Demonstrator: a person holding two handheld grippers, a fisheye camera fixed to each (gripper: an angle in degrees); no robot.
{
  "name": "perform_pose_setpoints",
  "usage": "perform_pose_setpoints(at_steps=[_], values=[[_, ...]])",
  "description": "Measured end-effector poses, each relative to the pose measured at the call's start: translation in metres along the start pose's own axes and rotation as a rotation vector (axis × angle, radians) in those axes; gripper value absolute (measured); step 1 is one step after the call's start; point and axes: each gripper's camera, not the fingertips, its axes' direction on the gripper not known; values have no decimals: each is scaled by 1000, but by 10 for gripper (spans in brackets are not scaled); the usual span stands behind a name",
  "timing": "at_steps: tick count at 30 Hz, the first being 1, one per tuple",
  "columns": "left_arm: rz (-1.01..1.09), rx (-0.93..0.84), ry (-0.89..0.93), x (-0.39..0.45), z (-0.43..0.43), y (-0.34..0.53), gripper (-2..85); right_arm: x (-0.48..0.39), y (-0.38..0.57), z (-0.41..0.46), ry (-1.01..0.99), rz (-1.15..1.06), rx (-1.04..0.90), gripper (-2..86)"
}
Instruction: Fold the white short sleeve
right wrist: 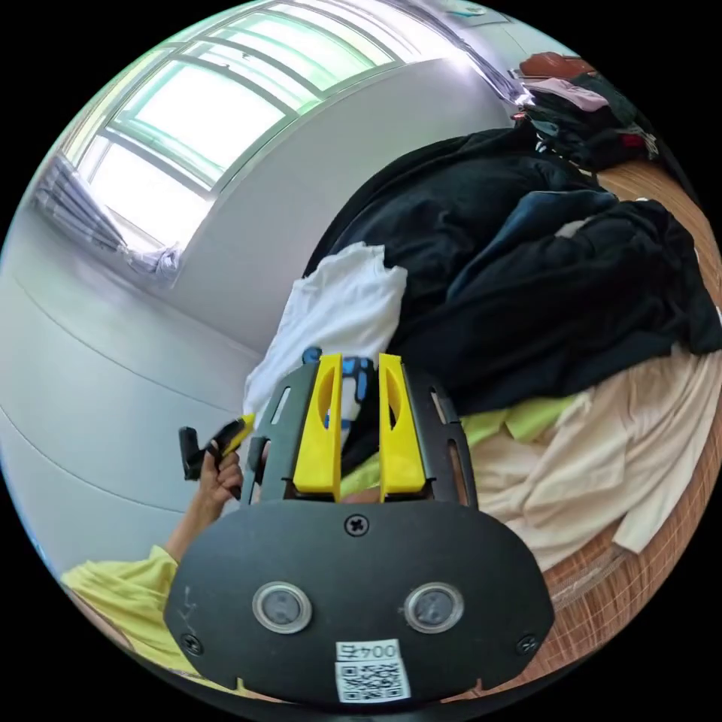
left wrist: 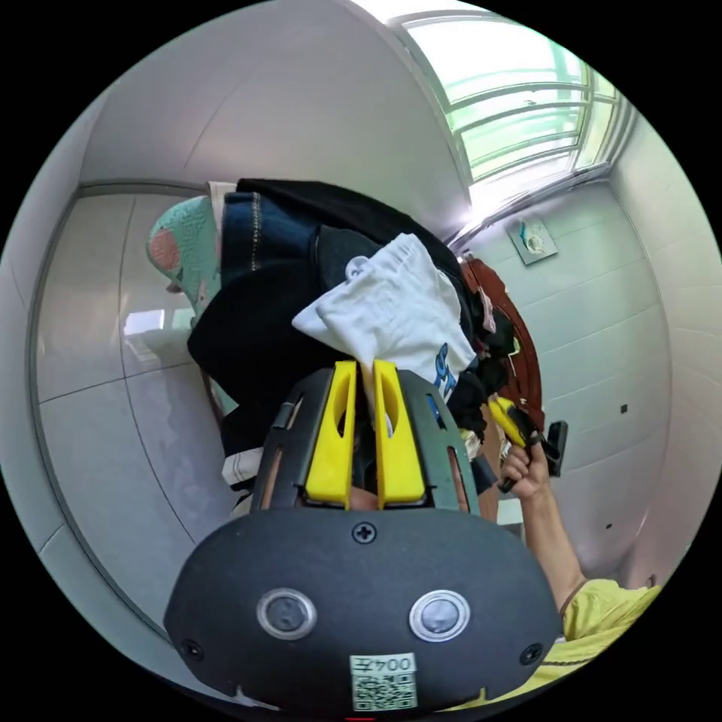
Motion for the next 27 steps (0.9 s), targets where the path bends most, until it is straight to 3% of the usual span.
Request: perform_pose_setpoints(at_steps=[3, 6, 8, 10, 12, 17, 22, 27], values=[[39, 157, -147, 15, -14, 43, 14, -35, 58, -38, 73, -62, -16, 79], [300, 311, -278, 62, 1, 79, 6, -75, 123, -81, 173, -111, -51, 73], [567, 204, -404, 94, 77, 93, 6, -100, 162, -103, 288, -136, -81, 66], [660, -22, -520, 87, 158, 97, 6, -121, 199, -124, 378, -138, -122, 56], [691, -40, -584, 75, 195, 115, 6, -152, 243, -151, 550, -170, -177, 35], [912, 26, -467, 111, 195, 237, 6, -212, 313, -198, 923, -283, -310, -3], [1325, -29, -429, 126, 246, 474, 6, -227, 367, -237, 915, -136, -393, -7], [1533, -78, -475, 71, 323, 592, 6, -248, 399, -273, 904, -44, -322, -7]])
